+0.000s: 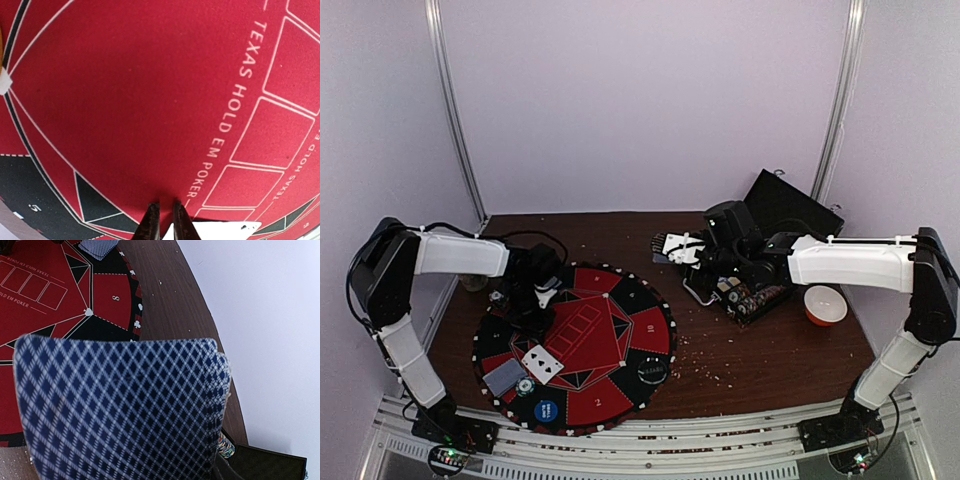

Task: Distribute texas hold em gaming equipment
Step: Adjust the poker card in the community card area, then pick up the poker card from the face-down deck piles.

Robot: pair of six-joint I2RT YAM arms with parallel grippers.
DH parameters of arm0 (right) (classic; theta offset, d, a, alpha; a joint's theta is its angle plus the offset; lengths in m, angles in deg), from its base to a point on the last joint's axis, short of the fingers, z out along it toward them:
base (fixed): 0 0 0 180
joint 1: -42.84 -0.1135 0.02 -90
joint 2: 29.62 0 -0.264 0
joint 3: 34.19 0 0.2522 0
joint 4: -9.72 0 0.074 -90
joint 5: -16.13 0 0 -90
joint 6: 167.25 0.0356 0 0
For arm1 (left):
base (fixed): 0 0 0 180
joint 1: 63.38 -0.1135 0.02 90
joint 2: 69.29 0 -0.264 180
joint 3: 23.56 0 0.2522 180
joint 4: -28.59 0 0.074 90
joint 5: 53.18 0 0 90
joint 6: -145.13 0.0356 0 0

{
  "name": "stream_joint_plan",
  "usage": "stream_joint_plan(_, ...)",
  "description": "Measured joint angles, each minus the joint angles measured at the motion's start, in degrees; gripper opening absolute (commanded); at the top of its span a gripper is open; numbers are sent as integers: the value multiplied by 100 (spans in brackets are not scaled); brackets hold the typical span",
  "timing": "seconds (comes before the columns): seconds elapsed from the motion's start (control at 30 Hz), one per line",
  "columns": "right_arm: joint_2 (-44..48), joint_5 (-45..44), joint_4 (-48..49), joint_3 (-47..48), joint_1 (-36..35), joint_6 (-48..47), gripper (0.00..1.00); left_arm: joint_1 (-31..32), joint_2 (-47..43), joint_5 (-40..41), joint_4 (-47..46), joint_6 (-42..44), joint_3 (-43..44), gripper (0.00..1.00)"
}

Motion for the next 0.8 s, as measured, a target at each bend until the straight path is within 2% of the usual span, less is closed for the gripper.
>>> stream_joint_plan(0.27, -2, 0, -4, 0, 0, -28, 44, -4, -4, 249, 103, -26, 588, 24)
stream_joint_plan(0.4, 2, 7, -4, 0, -33, -57, 44, -4, -188, 131, -227, 133, 1231, 42)
stream_joint_plan(0.47, 22, 24, 0, 0, -68, -63, 44, 2, -426, -153, -612, 249, 1445, 51)
stream_joint_plan(0.6, 109, 70, 20, 0, -190, -138, 44, 146, -920, -966, -1596, 393, 1558, 77)
stream_joint_plan(0.67, 122, 125, 66, 0, -267, -199, 44, 271, -1088, -1486, -2177, 365, 1523, 83)
stream_joint_plan(0.8, 122, 203, 92, 2, -369, -227, 44, 396, -1215, -2330, -3193, 177, 1325, 88)
